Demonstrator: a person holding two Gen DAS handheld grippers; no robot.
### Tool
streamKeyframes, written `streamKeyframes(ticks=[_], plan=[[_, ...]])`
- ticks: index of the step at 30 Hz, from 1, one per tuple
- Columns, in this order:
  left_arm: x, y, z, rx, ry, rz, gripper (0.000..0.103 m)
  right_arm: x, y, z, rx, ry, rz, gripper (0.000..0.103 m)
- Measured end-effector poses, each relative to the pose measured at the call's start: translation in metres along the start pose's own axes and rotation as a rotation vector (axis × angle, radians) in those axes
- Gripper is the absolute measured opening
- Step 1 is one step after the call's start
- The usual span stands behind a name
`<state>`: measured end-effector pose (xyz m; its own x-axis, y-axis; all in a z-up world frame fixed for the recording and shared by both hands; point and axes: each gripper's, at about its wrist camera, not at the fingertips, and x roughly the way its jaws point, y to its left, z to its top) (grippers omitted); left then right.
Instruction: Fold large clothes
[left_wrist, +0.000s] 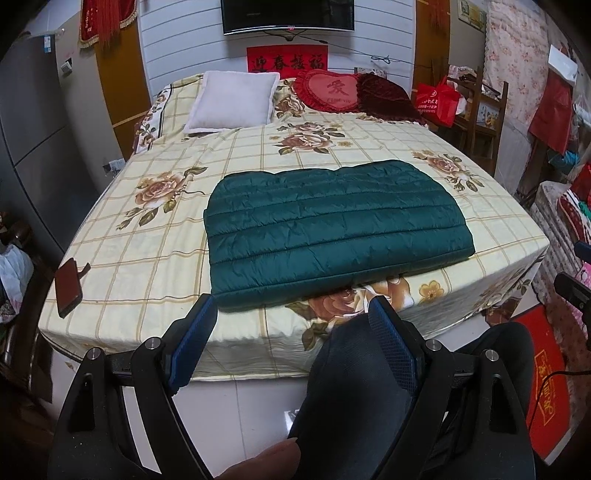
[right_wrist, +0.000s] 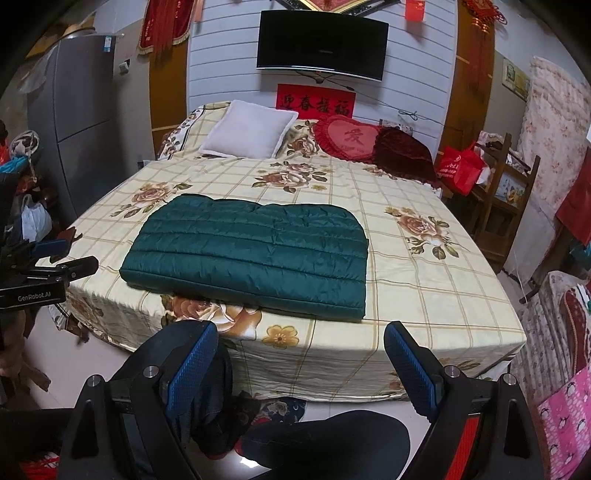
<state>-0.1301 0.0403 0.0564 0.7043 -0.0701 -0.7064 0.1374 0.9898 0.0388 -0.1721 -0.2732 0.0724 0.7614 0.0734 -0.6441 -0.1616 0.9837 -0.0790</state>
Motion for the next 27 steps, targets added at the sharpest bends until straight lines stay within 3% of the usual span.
streamKeyframes(ticks=[27], plan=[[-0.0007,-0.0058,-0.0041,-0.017,0.002,-0.032,0.084,0.0001,-0.0013,-0.002,0.014,-0.006,0.015,0.09]])
